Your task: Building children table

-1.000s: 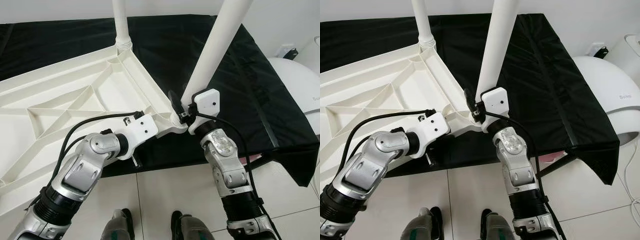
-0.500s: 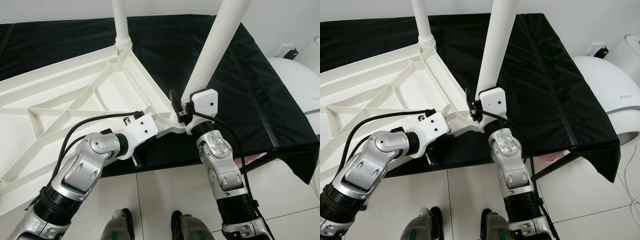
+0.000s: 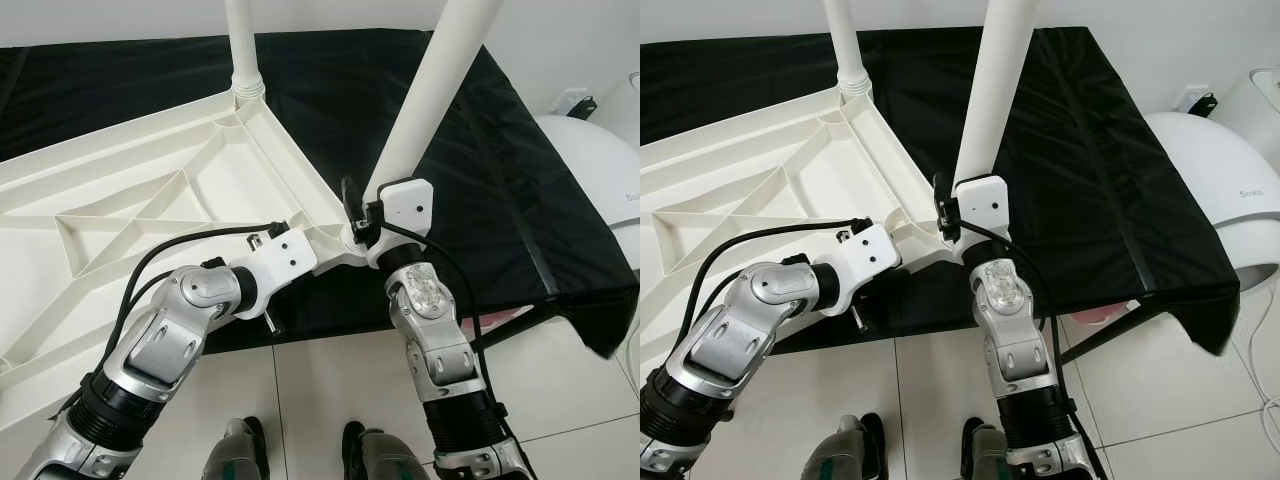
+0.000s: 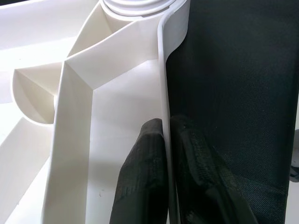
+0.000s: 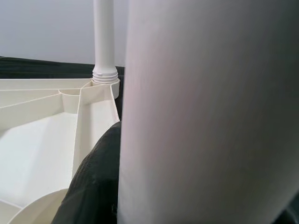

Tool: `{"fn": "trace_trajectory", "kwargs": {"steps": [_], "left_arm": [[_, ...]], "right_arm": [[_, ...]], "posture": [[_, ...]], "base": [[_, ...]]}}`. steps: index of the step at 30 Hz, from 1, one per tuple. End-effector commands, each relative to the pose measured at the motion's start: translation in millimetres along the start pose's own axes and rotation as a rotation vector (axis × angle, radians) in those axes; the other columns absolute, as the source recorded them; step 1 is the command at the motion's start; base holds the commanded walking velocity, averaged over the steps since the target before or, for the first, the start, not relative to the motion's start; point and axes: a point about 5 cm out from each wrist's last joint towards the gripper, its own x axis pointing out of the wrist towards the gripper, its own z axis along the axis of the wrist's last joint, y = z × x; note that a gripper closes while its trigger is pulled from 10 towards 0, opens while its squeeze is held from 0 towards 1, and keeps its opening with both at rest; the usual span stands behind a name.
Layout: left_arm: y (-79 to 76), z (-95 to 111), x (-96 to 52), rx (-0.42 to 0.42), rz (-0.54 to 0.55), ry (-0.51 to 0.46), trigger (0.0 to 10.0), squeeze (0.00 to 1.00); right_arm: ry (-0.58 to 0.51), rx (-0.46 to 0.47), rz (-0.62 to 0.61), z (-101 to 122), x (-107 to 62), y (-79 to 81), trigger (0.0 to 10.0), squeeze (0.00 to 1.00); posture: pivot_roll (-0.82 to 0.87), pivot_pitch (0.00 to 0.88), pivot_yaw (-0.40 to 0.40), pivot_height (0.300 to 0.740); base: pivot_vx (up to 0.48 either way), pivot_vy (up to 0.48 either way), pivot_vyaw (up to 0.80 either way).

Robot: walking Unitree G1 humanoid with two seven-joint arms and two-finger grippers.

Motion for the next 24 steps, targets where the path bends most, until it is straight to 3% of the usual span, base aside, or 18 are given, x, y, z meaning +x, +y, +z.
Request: {"fn": "trace_trajectory", "kwargs": {"steps": [1,24], "left_arm": [[-2.5,1.9,1.9,0.004,-0.001,-0.002,10.0,0.00],[-2.6,2.4,2.0,-0.001,0.002,-0.002,10.0,0.00]], "right_arm": [[0.077,-0.030,-0.066,-14.9,-6.5,-11.0,10.0,0.00],[0.099,-0.084,-0.292,-18.3,-2.6,-21.7,10.0,0.00]], "posture": [[-0.09,0.241,-0.034,0.740],[-0.09,0.250,-0.037,0.740]], "base": [[0.000,0.000,0.00],[0.000,0.000,0.00]]}}
